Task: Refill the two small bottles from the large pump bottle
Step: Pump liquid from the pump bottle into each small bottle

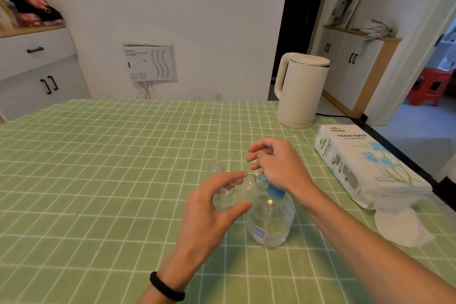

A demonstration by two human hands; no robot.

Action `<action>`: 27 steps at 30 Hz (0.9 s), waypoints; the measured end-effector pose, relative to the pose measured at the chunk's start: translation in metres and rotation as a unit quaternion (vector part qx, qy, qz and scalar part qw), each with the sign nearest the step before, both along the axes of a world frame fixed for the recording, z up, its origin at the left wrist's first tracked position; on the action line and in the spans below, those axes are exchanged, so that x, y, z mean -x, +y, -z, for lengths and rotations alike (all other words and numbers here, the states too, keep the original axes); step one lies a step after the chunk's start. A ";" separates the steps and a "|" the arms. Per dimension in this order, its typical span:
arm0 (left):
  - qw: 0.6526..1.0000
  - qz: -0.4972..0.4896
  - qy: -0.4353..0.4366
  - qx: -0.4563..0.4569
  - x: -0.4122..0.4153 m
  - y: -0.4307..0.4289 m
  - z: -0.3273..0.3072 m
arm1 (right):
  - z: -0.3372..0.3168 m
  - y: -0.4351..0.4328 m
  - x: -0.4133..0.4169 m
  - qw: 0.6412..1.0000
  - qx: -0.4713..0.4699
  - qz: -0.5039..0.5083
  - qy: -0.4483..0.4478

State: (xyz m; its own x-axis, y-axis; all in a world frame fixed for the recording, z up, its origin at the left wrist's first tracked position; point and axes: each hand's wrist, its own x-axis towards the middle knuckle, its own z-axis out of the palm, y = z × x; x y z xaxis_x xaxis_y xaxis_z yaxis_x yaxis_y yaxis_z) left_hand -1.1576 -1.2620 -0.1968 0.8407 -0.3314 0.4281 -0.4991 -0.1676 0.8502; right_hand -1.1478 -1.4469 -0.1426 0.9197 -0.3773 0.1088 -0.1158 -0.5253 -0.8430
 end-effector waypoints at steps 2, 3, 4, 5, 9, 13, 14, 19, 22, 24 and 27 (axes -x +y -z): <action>1.000 0.000 0.001 -0.001 0.000 0.000 -0.001 | -0.002 0.000 0.000 1.000 -0.002 0.000 0.003; 1.000 0.001 0.004 0.000 0.000 0.000 -0.003 | -0.004 -0.001 -0.001 1.000 -0.003 -0.001 0.003; 1.000 0.005 0.008 0.003 0.000 0.000 -0.004 | -0.007 -0.001 -0.001 1.000 -0.002 -0.001 0.002; 1.000 0.010 0.011 0.007 -0.001 0.000 -0.005 | -0.010 -0.002 -0.002 1.000 0.004 -0.002 -0.003; 1.000 0.017 0.010 0.006 -0.002 0.003 -0.008 | -0.014 -0.002 -0.003 1.000 0.024 -0.003 -0.015; 1.000 0.019 0.019 0.012 -0.002 0.006 -0.007 | -0.009 -0.004 -0.004 1.000 0.008 0.002 -0.004; 1.000 0.019 0.020 0.012 -0.003 0.006 -0.007 | -0.007 -0.004 -0.004 1.000 0.007 0.001 0.000; 1.000 0.017 0.024 -0.001 -0.001 0.003 -0.005 | 0.001 -0.003 -0.004 1.000 0.004 0.002 0.012; 0.999 0.017 0.028 0.001 0.000 0.002 -0.004 | 0.001 -0.002 -0.003 1.000 0.010 0.002 0.005; 1.000 0.016 0.025 -0.002 0.000 0.003 -0.005 | 0.000 -0.002 -0.001 1.000 0.015 0.002 0.000; 1.000 0.012 0.021 -0.002 0.002 0.003 -0.008 | -0.006 -0.002 -0.001 0.999 0.024 -0.009 -0.021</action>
State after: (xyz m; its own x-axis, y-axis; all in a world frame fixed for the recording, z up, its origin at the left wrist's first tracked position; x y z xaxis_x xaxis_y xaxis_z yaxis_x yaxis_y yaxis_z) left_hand -1.1593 -1.2586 -0.1892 0.8496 -0.3540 0.3911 -0.4668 -0.1594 0.8699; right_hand -1.1469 -1.4484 -0.1371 0.9203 -0.3545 0.1657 -0.0710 -0.5677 -0.8202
